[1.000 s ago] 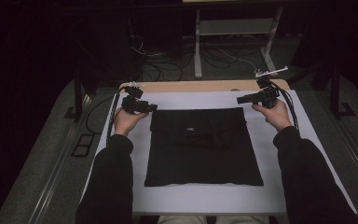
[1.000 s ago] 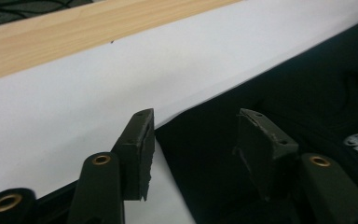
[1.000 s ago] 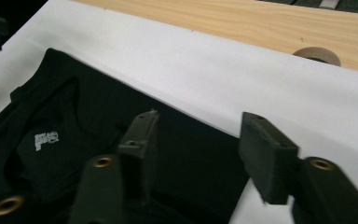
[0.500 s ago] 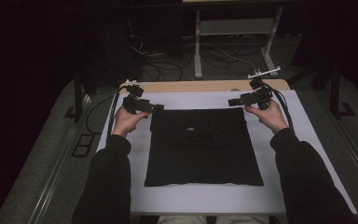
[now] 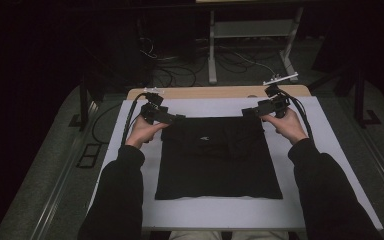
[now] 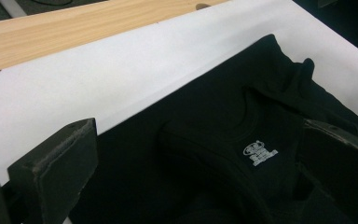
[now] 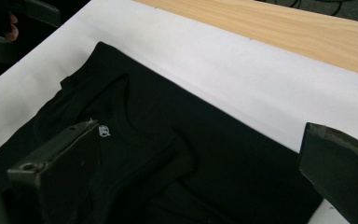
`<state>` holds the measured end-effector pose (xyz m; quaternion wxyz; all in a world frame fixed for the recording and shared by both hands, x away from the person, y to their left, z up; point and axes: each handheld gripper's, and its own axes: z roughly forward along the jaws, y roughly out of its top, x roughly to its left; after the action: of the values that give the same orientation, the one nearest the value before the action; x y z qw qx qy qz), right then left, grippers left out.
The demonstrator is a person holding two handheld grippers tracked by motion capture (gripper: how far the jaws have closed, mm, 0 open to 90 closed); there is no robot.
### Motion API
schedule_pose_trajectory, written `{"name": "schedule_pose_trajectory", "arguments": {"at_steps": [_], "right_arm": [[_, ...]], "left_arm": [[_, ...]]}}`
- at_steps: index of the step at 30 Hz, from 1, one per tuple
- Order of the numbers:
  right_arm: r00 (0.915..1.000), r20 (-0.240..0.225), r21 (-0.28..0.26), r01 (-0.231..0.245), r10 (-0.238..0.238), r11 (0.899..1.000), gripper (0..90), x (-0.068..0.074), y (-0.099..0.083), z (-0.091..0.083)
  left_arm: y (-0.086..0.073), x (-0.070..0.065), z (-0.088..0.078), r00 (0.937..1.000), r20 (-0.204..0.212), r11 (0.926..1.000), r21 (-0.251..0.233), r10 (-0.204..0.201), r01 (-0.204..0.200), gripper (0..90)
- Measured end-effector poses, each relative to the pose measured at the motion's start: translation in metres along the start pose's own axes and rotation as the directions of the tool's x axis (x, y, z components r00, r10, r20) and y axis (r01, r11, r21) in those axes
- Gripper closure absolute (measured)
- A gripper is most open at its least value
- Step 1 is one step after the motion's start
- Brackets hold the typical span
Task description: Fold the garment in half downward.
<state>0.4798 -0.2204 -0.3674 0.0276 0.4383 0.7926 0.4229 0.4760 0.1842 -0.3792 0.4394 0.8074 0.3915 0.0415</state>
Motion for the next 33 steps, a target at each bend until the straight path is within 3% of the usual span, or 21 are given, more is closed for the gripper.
{"name": "schedule_pose_trajectory", "arguments": {"at_steps": [4, 7, 10, 13, 25, 33], "right_arm": [[0.9998, -0.017, 0.006, 0.007, -0.007, 1.000, 0.0, 0.004, -0.002, 0.006], [0.9995, -0.029, 0.021, 0.016, -0.016, 1.000, 0.0, 0.006, -0.005, 0.011], [0.9991, -0.038, 0.035, 0.023, -0.021, 0.999, 0.0, 0.007, -0.008, 0.017], [0.9989, -0.043, 0.052, 0.024, -0.022, 0.998, 0.0, 0.007, -0.011, 0.023], [0.9985, -0.045, 0.075, 0.036, -0.033, 0.997, 0.0, 0.010, -0.015, 0.040], [0.9979, -0.059, 0.092, 0.031, -0.025, 0.995, 4.1, 0.008, -0.018, 0.048]], "left_arm": [[-0.002, 0.000, 0.003, 0.9999, 0.016, 0.9999, -0.010, 0.000, 0.000, 0.0], [-0.003, 0.001, 0.007, 0.9989, 0.040, 0.9997, 0.000, -0.023, 0.023, 0.0], [-0.005, 0.001, 0.009, 0.9984, 0.046, 0.9994, -0.009, -0.034, 0.035, 0.0], [-0.007, 0.004, 0.012, 0.9985, 0.048, 0.9996, 0.012, -0.027, 0.026, 0.0], [-0.015, 0.014, 0.029, 0.9943, 0.063, 0.9962, 0.017, -0.086, 0.085, 0.0], [-0.019, 0.018, 0.039, 0.9934, 0.072, 0.9959, 0.016, -0.089, 0.089, 2.9]]}}
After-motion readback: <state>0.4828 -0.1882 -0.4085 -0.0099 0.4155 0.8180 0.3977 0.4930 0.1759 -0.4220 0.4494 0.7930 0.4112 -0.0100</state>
